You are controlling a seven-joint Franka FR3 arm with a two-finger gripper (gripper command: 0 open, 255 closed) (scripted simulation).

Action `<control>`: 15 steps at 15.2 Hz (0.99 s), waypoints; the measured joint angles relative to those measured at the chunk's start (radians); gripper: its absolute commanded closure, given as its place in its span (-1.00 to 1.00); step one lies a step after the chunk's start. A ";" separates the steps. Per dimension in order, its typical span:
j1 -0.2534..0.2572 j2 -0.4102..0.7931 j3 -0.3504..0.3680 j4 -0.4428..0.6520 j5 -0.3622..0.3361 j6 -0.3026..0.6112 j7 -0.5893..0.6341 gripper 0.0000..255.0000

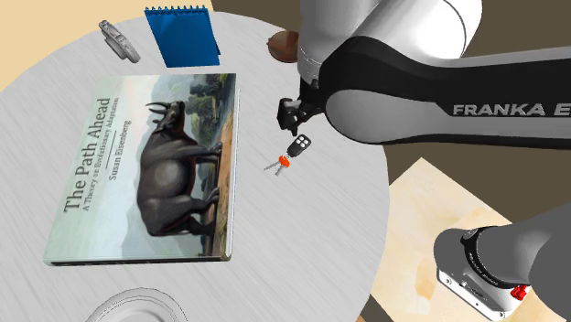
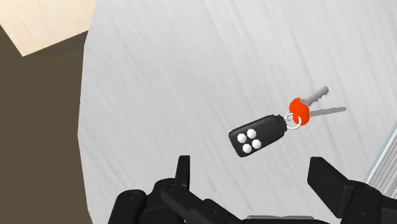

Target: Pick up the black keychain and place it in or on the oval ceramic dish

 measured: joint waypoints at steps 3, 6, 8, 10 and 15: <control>-0.006 0.104 0.031 0.042 -0.036 0.049 0.104 -1.00; -0.006 0.154 0.039 0.032 -0.055 0.104 0.141 -1.00; -0.006 0.176 0.042 0.024 -0.065 0.132 0.151 -1.00; -0.006 0.193 0.042 0.014 -0.073 0.158 0.156 -1.00; -0.006 0.208 0.043 0.006 -0.081 0.181 0.162 -1.00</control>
